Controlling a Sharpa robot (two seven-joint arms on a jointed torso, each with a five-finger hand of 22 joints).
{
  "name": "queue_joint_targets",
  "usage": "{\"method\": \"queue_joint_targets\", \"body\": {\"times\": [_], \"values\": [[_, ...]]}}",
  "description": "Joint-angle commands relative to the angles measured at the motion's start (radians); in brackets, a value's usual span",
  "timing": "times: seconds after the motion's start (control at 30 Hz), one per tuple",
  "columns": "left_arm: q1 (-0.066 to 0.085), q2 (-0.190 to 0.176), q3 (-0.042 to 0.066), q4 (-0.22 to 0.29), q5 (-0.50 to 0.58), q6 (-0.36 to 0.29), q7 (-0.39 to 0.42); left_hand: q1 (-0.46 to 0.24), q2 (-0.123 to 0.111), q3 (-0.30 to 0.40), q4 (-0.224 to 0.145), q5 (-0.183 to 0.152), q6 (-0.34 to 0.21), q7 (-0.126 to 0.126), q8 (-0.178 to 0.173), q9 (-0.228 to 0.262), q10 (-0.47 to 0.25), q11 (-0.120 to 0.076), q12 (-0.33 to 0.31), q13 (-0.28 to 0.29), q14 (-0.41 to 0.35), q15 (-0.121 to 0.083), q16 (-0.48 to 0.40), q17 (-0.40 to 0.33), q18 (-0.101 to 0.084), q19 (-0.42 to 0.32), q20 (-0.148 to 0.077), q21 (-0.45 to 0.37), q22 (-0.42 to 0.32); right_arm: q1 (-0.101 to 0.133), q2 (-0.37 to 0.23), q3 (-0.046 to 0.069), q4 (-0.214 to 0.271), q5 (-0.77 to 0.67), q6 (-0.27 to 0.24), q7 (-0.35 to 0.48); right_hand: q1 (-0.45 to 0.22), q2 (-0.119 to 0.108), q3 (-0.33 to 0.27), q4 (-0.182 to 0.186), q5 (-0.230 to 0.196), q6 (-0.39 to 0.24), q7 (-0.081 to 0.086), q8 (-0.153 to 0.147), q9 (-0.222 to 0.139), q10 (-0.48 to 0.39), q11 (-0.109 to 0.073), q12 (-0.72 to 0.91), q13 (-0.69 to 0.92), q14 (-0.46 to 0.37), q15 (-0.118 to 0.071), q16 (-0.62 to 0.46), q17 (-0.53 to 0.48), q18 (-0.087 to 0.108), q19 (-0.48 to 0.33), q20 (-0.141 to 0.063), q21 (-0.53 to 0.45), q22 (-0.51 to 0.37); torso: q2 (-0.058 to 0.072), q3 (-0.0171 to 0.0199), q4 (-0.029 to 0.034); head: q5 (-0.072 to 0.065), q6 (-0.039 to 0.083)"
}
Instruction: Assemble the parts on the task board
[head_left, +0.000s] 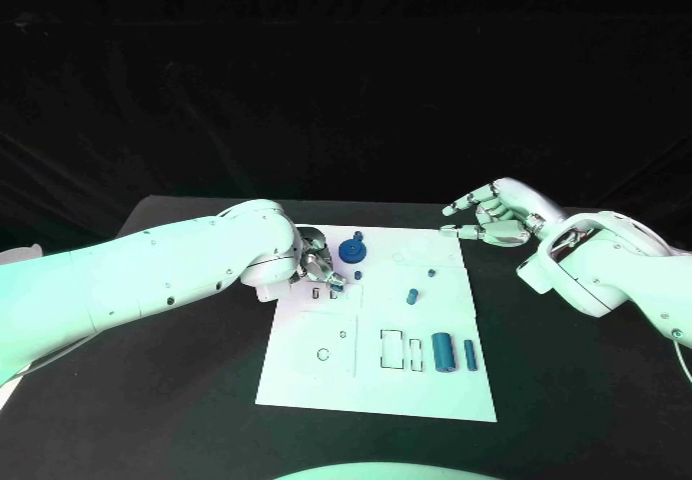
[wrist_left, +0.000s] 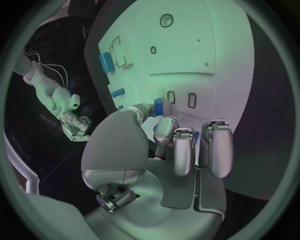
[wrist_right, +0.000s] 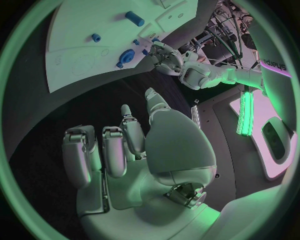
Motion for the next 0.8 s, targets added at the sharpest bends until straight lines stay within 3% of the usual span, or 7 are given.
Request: {"method": "queue_joint_targets", "body": {"times": [0.03,0.33,0.8], "values": [[-0.006,-0.002,0.000,0.008,-0.066,-0.043,0.011,-0.007,0.003,0.175,-0.172,0.002,0.000,-0.006,0.004,0.000,0.006,-0.002,0.001,0.001,0.105,0.000,0.003,0.263,-0.003,0.057,-0.001,-0.002,0.139,-0.001,0.000,0.000,0.000,-0.001,0.014,0.003,0.004,0.005,-0.005,0.001,0.005,0.004,-0.004,0.005,0.001,-0.002,0.000,-0.001,0.073,0.077,0.004,-0.006,0.134,-0.001,0.071,-0.002,-0.005,0.209,0.001,-0.0009,-0.0016,0.002,-0.002],[-0.020,-0.005,-0.001,0.018,-0.129,-0.026,0.006,-0.012,0.002,0.182,-0.179,0.001,0.001,-0.006,0.006,0.003,0.009,-0.003,0.005,0.005,0.105,0.000,0.003,0.263,-0.004,0.059,-0.001,0.001,0.143,-0.002,0.001,0.000,-0.001,0.000,0.012,0.005,0.004,0.005,-0.005,0.001,0.005,0.004,-0.004,0.005,0.001,-0.002,0.000,-0.001,0.073,0.077,0.004,-0.006,0.134,-0.001,0.071,-0.002,-0.005,0.209,0.002,-0.0008,-0.0027,0.006,-0.004],[-0.026,-0.009,-0.002,0.018,-0.166,0.031,-0.004,-0.014,0.002,0.185,-0.182,0.001,0.002,-0.007,0.007,0.004,0.011,-0.003,0.007,0.008,0.105,0.000,0.003,0.263,-0.004,0.059,-0.002,0.001,0.143,-0.002,0.001,0.000,-0.002,0.002,0.014,0.007,0.004,0.005,-0.005,0.001,0.005,0.004,-0.004,0.005,0.001,-0.002,0.000,-0.001,0.073,0.077,0.004,-0.006,0.134,-0.001,0.071,-0.002,-0.005,0.209,0.001,-0.0005,-0.0029,0.008,-0.009]]}}
